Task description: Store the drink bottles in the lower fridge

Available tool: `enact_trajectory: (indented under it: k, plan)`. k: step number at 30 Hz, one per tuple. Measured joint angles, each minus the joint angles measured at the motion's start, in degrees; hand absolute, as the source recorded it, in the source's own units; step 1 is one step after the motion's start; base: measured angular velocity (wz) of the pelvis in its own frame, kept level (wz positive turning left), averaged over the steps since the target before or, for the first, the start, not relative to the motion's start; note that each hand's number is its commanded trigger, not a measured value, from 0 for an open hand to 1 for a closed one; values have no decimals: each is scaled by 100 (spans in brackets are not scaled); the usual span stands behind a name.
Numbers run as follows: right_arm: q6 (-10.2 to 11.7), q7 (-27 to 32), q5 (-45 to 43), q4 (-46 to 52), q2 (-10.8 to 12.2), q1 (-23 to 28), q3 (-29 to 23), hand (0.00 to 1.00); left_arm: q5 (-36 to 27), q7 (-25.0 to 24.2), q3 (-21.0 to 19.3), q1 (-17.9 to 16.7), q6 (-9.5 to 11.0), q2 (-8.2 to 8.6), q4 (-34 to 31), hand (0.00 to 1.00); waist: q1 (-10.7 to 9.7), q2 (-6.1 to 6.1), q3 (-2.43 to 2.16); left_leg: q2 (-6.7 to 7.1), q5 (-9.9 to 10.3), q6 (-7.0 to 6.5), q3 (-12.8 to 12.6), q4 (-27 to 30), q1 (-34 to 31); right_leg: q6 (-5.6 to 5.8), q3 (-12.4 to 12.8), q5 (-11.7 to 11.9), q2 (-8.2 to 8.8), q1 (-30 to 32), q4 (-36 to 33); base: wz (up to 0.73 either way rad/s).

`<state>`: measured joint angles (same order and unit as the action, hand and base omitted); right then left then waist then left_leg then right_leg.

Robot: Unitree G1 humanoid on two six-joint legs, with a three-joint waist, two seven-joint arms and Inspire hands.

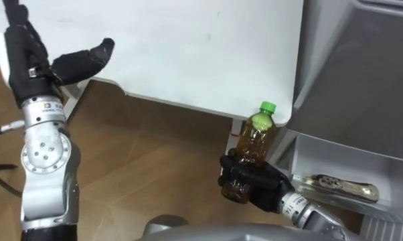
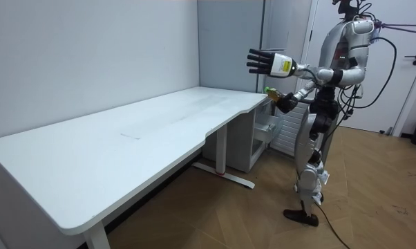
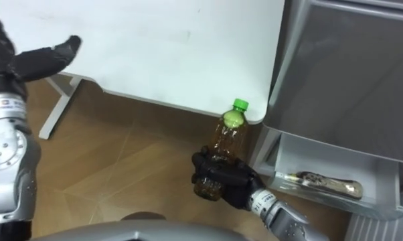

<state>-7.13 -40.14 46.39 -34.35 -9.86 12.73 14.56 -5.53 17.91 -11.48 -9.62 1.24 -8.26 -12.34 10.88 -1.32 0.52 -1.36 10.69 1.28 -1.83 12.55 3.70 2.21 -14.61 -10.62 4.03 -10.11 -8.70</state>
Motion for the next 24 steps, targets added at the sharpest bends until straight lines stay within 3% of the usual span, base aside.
enact_trajectory:
  k: [6, 9, 13, 19, 24]
  plan:
    - [-21, 16, 0, 0, -93, 8, -2, 100, -309, 328, -130, -1, 1, -7, 195, 0, 52, 9, -4, 0, 1, 0, 12, 1, -6, -1, -3, 0, 1, 5, -9, 0]
    - [-47, 138, -4, 6, -118, 24, -2, 100, -487, 453, -201, -1, 0, -41, 773, 0, 58, 22, -12, 2, 1, 0, 8, 7, -14, -1, 4, -1, 2, 19, 7, 0]
    - [-48, 274, -2, 70, -124, 131, -7, 100, -494, 532, -146, -65, -14, -32, 1260, 0, 68, 102, -66, 6, 0, 1, 7, 19, -1, -1, 10, -1, 0, 16, 24, 0]
    - [-48, 325, 44, 75, -89, 151, -1, 100, -636, 555, 367, -151, -49, 7, 2395, 0, 47, 102, -57, -4, 1, 2, -38, -47, 89, -2, 37, 0, -5, -34, 10, -4]
    - [-55, 417, 40, -108, -61, 144, 60, 100, -589, 243, 989, -215, -200, 4, 3325, 0, -5, 119, 4, 2, 2, 3, -48, -76, 37, 0, 43, -1, -3, -65, 58, 0]
